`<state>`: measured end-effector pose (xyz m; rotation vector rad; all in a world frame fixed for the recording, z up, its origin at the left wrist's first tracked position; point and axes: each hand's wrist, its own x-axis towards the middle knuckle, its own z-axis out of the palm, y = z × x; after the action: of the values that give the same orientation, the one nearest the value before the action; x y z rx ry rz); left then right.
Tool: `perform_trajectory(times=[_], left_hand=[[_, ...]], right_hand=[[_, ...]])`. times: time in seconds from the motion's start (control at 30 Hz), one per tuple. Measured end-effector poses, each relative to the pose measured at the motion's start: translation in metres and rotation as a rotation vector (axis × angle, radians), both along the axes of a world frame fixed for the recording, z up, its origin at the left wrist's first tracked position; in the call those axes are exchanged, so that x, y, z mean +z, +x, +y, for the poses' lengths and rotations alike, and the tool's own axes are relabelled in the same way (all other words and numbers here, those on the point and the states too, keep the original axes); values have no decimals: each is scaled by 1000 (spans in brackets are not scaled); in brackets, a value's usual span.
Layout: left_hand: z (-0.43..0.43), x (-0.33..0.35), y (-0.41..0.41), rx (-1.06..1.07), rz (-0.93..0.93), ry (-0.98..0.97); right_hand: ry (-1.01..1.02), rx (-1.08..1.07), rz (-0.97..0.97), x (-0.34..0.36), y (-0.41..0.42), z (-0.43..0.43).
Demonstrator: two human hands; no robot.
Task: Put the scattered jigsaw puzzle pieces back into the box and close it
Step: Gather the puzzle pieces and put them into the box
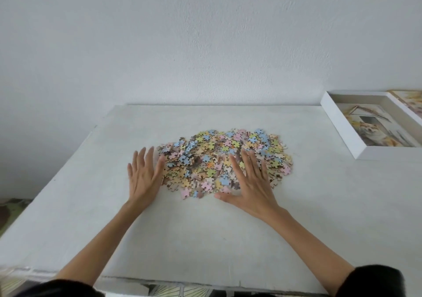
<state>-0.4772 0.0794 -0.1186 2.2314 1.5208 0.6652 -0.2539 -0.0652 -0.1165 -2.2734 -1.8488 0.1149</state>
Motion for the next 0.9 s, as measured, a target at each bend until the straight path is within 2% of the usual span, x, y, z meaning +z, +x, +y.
perform_trajectory(times=[0.13, 0.33, 0.47, 0.6, 0.77, 0.9], left_hand=[[1, -4, 15, -19, 81, -65], [2, -2, 49, -101, 3, -21], [9, 5, 55, -124, 19, 82], [15, 4, 62, -174, 87, 49], [13, 1, 71, -245, 103, 97], [11, 5, 72, -276, 88, 74]], right_hand=[[12, -24, 4, -2, 2, 6], [92, -58, 80, 1, 10, 6], [165, -221, 166, 6, 44, 2], [115, -320, 244, 5, 76, 5], [36, -245, 176, 0, 74, 13], [75, -237, 154, 5, 68, 17]])
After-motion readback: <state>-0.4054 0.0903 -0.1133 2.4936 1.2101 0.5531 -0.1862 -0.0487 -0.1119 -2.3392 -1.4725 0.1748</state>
